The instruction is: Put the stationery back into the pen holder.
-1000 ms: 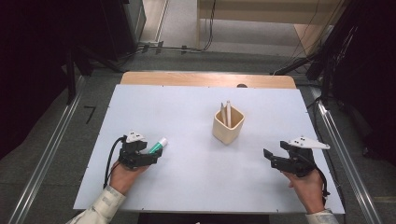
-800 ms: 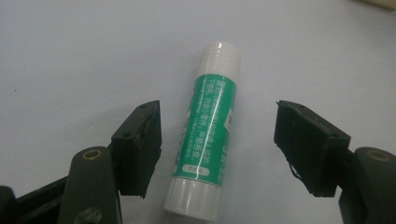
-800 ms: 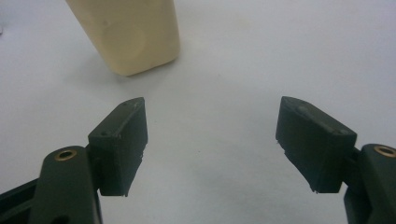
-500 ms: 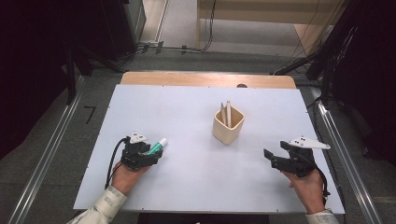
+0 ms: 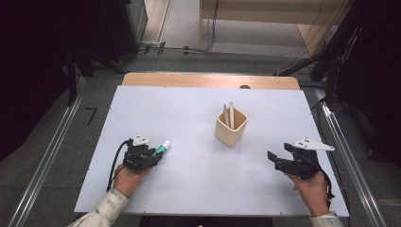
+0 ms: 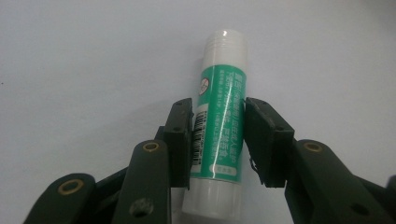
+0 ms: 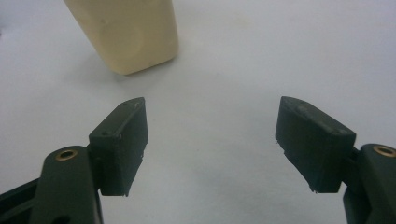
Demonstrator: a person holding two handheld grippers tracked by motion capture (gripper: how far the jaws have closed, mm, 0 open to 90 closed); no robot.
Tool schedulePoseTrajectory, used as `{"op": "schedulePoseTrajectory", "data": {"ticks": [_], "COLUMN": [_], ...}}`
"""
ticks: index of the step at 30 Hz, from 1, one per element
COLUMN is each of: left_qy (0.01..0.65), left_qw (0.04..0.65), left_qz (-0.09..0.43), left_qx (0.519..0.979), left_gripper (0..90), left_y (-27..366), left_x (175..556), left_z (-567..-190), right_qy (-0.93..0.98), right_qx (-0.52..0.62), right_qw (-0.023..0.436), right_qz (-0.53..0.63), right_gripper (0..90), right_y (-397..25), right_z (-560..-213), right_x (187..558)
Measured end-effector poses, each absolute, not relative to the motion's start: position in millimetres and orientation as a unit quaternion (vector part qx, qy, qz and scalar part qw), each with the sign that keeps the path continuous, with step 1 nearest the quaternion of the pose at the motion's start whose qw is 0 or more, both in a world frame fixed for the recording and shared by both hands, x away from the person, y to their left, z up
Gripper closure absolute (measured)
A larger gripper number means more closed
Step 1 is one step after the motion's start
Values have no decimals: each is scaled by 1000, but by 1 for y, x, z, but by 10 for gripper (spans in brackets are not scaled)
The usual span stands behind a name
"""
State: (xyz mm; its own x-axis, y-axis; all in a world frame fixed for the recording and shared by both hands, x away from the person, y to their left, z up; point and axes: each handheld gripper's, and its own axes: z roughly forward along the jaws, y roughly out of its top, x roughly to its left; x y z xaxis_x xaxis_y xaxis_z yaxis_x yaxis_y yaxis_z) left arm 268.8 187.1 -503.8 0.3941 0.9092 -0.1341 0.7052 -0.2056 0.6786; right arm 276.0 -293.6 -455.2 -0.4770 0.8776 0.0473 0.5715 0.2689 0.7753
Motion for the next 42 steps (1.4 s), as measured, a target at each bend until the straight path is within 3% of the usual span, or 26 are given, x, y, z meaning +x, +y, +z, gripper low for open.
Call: {"op": "schedulePoseTrajectory", "data": {"ticks": [17,42], "left_qy": [524,497], "left_qw": [341,402], "left_qz": [165,179], "left_qx": [762,748], "left_gripper": [665,665], "left_y": [184,163], "left_x": [267,267], "left_z": [-501,-476], "right_qy": [769,769], "right_qx": [473,481], "right_qw": [201,196], "right_qz": [381,373], "right_gripper": [237,200], "right_y": [-297,-304], "right_z": [-455,-460], "right_x": [276,275]}}
